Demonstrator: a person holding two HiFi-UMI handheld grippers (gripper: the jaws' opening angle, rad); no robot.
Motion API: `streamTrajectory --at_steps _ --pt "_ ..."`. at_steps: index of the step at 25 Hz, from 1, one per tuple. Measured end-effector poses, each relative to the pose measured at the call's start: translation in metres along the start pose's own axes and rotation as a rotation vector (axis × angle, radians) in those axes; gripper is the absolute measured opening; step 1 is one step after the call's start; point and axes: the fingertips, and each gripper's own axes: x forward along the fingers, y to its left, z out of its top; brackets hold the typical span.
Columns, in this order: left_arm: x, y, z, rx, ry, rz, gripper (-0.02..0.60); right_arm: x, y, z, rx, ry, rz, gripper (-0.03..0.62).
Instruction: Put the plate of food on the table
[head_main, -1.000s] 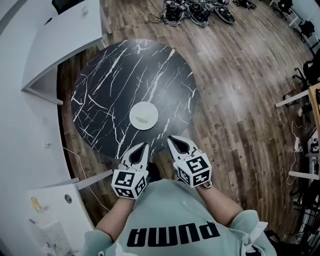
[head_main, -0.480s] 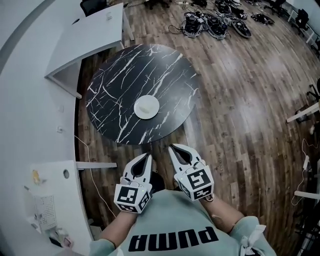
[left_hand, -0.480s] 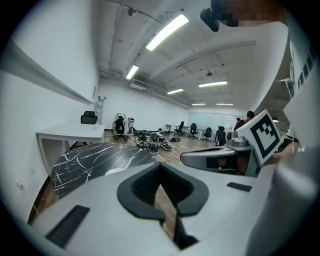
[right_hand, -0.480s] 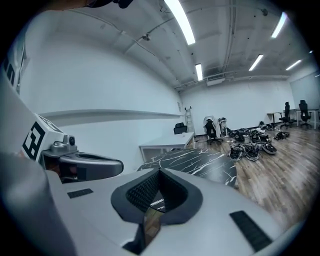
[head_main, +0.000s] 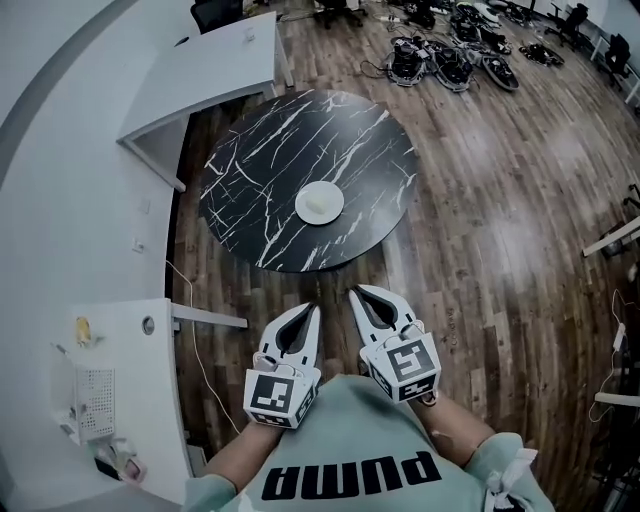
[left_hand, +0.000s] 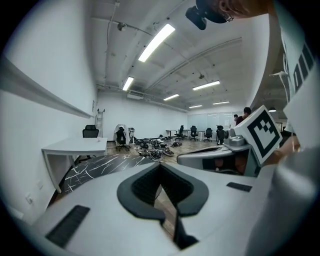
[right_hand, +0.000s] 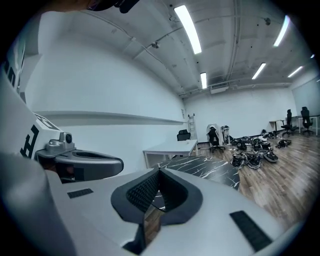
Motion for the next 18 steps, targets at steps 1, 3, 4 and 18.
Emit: streamTrajectory --at_steps 1,3,4,18 --pt "-0.01 0.001 0.001 0.003 -0.01 0.002 0.006 -0.003 0.009 0.002 -0.006 -0.005 -0.006 0.009" --pt "-0.035 0.003 -0.003 0.004 -0.019 0.004 0.006 -0.01 0.032 0.003 -0.011 -0.013 -0.011 0.009" --pt "-0.049 0.004 -0.006 0.005 -0.02 0.003 0.006 -0.013 0.046 0.002 -0.011 -0.016 -0.01 0.009" --pt "-0.181 -0.005 -0.047 -0.066 -0.137 0.019 0.006 -0.092 0.171 -0.033 -0.078 0.004 -0.077 0.009"
